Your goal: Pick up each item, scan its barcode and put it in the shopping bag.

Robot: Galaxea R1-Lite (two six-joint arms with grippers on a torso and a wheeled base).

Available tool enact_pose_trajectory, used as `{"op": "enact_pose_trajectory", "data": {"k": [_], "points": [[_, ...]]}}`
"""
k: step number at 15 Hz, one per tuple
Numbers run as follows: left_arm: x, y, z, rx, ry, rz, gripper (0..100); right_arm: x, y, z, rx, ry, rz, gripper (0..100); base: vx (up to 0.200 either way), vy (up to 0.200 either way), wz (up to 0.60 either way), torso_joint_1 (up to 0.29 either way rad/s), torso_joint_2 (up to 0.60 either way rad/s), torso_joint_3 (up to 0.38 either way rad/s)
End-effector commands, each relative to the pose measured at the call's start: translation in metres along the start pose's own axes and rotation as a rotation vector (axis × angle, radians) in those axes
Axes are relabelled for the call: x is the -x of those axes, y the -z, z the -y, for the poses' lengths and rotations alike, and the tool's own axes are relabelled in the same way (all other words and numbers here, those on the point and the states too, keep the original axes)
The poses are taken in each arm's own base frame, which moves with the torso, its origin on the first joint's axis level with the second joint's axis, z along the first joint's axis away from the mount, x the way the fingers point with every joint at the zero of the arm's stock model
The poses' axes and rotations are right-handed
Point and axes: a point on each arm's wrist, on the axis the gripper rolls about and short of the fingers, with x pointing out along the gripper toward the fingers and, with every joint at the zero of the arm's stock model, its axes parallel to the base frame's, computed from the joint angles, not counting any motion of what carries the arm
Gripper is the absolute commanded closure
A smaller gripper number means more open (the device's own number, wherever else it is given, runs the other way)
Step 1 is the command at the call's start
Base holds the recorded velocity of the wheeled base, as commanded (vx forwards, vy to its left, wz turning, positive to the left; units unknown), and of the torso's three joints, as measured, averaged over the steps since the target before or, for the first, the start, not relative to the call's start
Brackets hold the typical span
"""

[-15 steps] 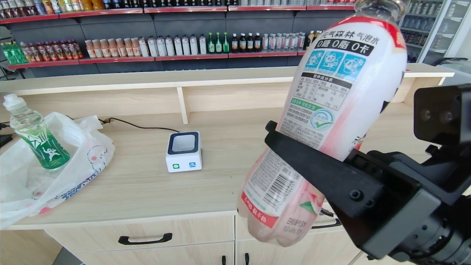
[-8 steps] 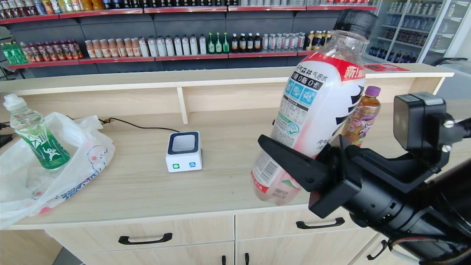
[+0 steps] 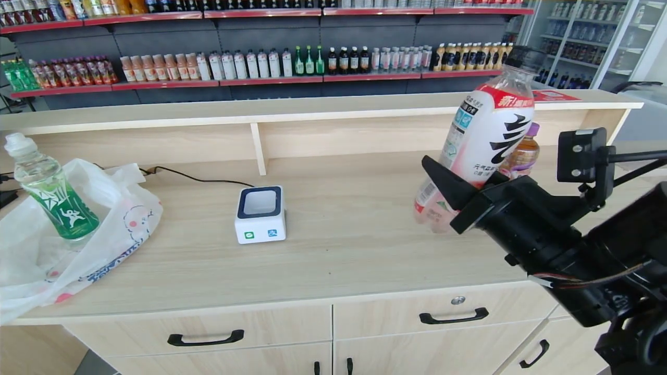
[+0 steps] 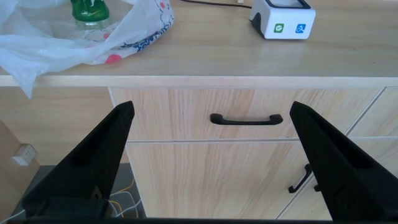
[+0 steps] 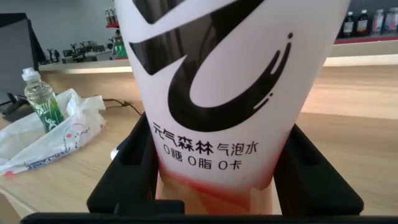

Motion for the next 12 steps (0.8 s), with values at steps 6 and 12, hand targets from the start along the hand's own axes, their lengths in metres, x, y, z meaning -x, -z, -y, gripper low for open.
{"op": "enact_pose_trajectory", "data": {"k": [6,12], "points": [[0.0000,0.0000,0.0000,0.000,0.000,0.001,0,0.0014,0.0007,0.0157,0.026,0.058,-0.005,100,-0.100,0.000,0.00,0.005,0.00,0.004],[0.0000,0.0000,0.0000,0.003,0.000,0.001,0,-0.0014,0.0010,0.0157,0.023,0.056,0.000,100,0.000,0.100,0.00,0.010,0.00,-0.002]]}}
